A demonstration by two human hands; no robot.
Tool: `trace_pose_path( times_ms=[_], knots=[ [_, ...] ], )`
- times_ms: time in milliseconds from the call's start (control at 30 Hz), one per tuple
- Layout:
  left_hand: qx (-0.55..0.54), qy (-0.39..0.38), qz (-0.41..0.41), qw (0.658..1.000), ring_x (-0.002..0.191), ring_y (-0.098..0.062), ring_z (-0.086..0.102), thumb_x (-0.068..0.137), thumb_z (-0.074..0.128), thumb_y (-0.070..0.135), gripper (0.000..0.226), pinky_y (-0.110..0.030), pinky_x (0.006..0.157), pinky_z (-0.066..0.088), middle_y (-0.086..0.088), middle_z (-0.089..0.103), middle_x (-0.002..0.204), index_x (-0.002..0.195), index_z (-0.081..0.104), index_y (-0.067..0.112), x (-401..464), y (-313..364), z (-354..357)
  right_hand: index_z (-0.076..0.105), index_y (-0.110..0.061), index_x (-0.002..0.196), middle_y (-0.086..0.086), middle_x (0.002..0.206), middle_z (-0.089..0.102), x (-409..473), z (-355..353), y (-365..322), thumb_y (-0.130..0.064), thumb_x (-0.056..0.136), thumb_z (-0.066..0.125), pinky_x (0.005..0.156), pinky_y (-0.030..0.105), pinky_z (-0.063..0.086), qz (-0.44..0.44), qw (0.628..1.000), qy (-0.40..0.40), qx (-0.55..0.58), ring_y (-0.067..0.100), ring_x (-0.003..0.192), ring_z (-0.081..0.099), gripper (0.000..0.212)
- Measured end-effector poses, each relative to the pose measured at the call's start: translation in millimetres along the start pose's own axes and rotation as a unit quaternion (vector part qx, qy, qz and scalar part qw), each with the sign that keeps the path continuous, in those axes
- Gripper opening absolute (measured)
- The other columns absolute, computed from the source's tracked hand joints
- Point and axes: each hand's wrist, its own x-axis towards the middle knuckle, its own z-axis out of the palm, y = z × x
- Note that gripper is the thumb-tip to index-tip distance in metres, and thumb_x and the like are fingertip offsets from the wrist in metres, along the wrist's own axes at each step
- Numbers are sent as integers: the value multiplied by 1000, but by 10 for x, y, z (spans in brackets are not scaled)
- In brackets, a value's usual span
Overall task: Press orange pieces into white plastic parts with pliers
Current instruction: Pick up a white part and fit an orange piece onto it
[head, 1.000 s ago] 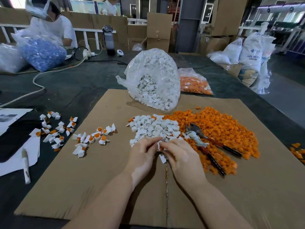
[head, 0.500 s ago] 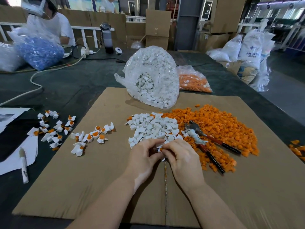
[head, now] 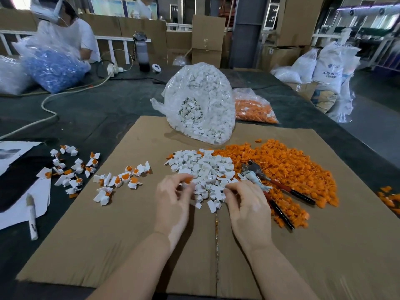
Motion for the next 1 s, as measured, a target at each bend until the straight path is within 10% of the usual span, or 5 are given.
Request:
trace_pose_path(
  times_ms=[133,433,700,800,1000],
  knots=[
    [72,66,-56,994,80,-5,52,88,60,8,12,3,73,31,4,43,96,95,66,16,190,-112,-199,69,-6,82,4,79,66,-6,27,15,5,78,68,71,42,49,40,998,23,-33,26,79,62,11],
    [285,52,-104,951,124,-29,35,93,43,-1,32,-32,101,32,-13,42,129,119,62,4,418,-326,-425,71,-10,90,4,95,68,-22,60,64,1,82,61,82,35,28,147,984,13,-100,27,98,58,17],
    [286,53,17,957,115,-25,37,83,63,3,31,-33,100,28,-4,51,115,111,67,15,286,-199,-353,72,-11,89,7,92,68,-6,85,57,3,79,63,78,37,25,162,972,15,-169,31,91,57,20],
    [224,-20,103,969,95,-14,42,80,70,7,18,-11,81,29,8,49,91,97,71,14,172,-89,-226,73,-12,83,6,88,68,-3,88,55,0,76,70,74,34,22,155,972,10,-175,30,85,58,14],
    [246,-189,156,938,94,-5,45,84,62,44,22,-22,73,38,18,43,81,92,67,25,-10,-16,53,69,-16,76,0,76,67,24,98,74,-16,75,76,68,30,11,135,972,-25,-188,27,79,57,7]
  ],
)
